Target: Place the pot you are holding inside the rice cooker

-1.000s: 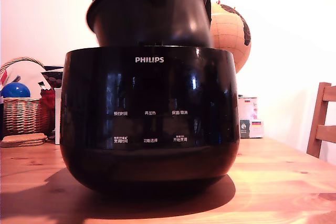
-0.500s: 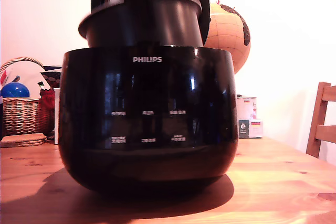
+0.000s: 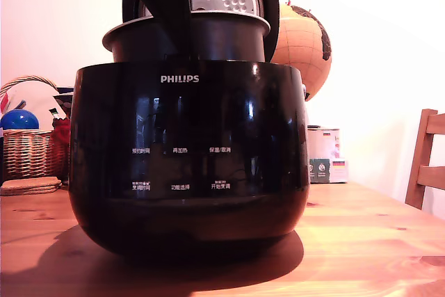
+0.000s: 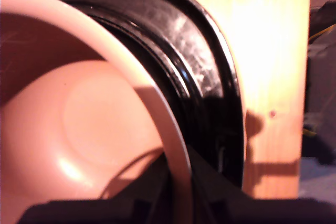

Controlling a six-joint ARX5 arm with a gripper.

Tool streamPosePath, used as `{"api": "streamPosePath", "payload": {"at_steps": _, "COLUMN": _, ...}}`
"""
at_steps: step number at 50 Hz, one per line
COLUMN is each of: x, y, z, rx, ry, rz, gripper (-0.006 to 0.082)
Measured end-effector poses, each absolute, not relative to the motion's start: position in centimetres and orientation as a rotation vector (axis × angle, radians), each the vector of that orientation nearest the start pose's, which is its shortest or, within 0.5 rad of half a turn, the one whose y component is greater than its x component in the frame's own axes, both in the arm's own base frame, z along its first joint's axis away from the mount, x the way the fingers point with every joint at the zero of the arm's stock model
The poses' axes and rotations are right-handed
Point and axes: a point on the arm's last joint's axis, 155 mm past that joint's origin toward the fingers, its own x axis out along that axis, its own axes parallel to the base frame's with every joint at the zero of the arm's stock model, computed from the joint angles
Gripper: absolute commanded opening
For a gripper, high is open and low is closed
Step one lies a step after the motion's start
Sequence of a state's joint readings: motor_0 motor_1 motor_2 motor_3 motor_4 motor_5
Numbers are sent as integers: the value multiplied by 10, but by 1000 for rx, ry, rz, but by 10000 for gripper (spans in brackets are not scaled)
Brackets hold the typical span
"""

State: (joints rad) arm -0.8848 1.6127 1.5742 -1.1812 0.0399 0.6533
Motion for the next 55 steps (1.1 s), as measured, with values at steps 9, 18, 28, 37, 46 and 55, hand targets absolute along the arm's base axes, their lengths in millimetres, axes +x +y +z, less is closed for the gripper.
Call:
{"api": "streamPosePath", "payload": {"at_steps": 9, "x": 220, "y": -290, "z": 182, "rx": 985, "ry": 886, "rz": -1224, "gripper": -22}}
{"api": "streamPosePath", "payload": {"at_steps": 18, "x": 216, "y": -291, "z": 182, "rx": 970, "ry": 901, "rz": -1237, "gripper": 17}}
{"api": "streamPosePath", "payload": {"at_steps": 28, "x": 216, "y": -292, "z": 182, "rx": 967, "ry": 896, "rz": -1239, "gripper": 31}}
{"api": "streamPosePath", "payload": {"at_steps": 37, "x": 215, "y": -292, "z": 181, "rx": 962, "ry": 899, "rz": -1246, "gripper": 130}}
{"api": "streamPosePath", "payload": {"at_steps": 46, "x": 213, "y": -293, "z": 180, "rx": 959, "ry": 903, "rz": -1252, "gripper": 137}}
{"api": "streamPosePath", "payload": {"at_steps": 55, "x": 212, "y": -293, "z": 180, "rx": 955, "ry": 904, "rz": -1258, "gripper": 204}}
